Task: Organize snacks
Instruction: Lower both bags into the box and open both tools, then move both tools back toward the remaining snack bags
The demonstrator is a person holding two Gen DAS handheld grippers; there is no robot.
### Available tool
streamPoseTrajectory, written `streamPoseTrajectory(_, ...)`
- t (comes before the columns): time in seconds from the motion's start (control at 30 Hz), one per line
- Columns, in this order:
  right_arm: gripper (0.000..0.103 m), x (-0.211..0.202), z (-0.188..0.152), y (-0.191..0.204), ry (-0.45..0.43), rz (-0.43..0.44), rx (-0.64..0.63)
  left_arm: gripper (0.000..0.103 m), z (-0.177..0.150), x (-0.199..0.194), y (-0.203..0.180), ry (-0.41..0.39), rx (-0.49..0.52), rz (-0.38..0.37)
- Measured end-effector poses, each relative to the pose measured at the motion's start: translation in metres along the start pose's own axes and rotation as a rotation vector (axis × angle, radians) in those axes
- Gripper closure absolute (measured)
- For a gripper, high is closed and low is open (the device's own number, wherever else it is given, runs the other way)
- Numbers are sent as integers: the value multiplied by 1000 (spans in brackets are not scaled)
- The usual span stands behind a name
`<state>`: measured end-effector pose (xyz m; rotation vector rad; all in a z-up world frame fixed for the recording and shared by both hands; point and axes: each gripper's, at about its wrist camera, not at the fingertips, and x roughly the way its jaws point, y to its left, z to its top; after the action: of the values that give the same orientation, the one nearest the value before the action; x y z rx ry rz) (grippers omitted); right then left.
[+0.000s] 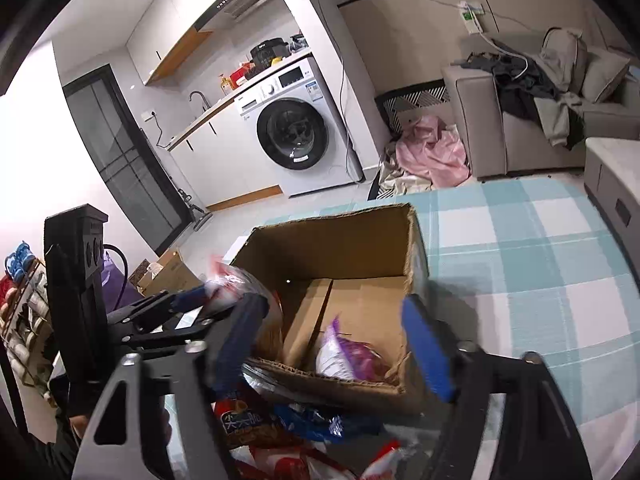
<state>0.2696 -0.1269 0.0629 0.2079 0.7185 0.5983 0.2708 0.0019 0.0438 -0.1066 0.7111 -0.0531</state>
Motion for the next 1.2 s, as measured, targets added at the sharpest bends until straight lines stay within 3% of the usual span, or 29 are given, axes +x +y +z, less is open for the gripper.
streamPoseTrajectory(0.07,6,-10,-2,-2,-8,-16,2,19,-2,-11,0,-20,2,-6)
streamPoseTrajectory(0.2,0,-27,-9,-6,-18,-35,1,1,-8,-35,0,-40,6,-18)
streamPoseTrajectory(0.73,0,-72,-49,10,0,-48,-50,1,-58,-123,1,-62,4,5)
streamPoseTrajectory(1.2,0,-70,-81,9,79,-44,-53,1,-86,-120,10,-12,-51,0)
